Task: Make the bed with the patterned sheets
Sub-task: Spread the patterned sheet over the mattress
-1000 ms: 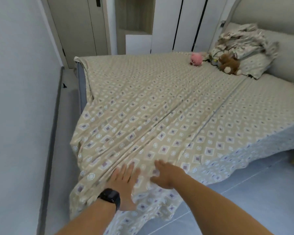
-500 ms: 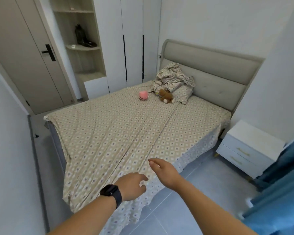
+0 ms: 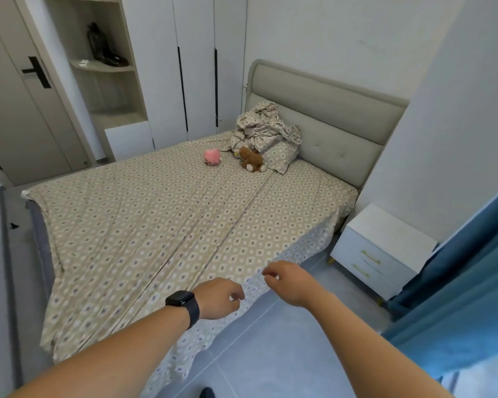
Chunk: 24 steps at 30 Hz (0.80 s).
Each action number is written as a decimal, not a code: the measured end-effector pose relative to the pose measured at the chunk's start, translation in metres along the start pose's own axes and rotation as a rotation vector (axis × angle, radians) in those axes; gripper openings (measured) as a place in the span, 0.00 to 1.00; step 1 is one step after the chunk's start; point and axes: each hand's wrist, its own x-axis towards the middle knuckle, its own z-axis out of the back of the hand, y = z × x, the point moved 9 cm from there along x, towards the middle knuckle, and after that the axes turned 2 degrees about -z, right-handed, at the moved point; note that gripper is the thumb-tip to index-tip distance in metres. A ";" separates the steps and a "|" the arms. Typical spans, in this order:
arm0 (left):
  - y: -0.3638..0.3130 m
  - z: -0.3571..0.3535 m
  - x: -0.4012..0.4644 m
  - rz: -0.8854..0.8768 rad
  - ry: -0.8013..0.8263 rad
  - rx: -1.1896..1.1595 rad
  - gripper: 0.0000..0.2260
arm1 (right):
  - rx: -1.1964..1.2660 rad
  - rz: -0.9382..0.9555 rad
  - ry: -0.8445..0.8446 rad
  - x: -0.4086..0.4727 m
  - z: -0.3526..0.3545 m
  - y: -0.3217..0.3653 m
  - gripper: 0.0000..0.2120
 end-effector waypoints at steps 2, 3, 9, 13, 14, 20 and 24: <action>-0.002 0.008 0.038 -0.010 -0.002 -0.006 0.15 | -0.069 -0.009 0.045 0.026 0.008 -0.019 0.17; -0.003 0.014 0.057 -0.018 -0.004 -0.011 0.15 | -0.106 -0.009 0.064 0.038 0.014 -0.026 0.17; -0.035 0.041 0.169 -0.084 0.016 -0.066 0.15 | -0.225 -0.053 0.134 0.098 0.063 -0.085 0.17; -0.064 0.064 0.255 -0.124 0.039 -0.026 0.15 | -0.260 -0.050 0.052 0.148 0.118 -0.131 0.18; -0.067 0.065 0.270 -0.115 0.051 -0.018 0.14 | -0.257 -0.057 0.048 0.155 0.124 -0.141 0.17; -0.087 0.072 0.401 -0.017 0.089 -0.044 0.14 | -0.292 0.011 0.091 0.240 0.173 -0.242 0.16; -0.085 0.074 0.461 0.157 0.072 -0.169 0.14 | -0.331 0.061 0.157 0.292 0.207 -0.306 0.16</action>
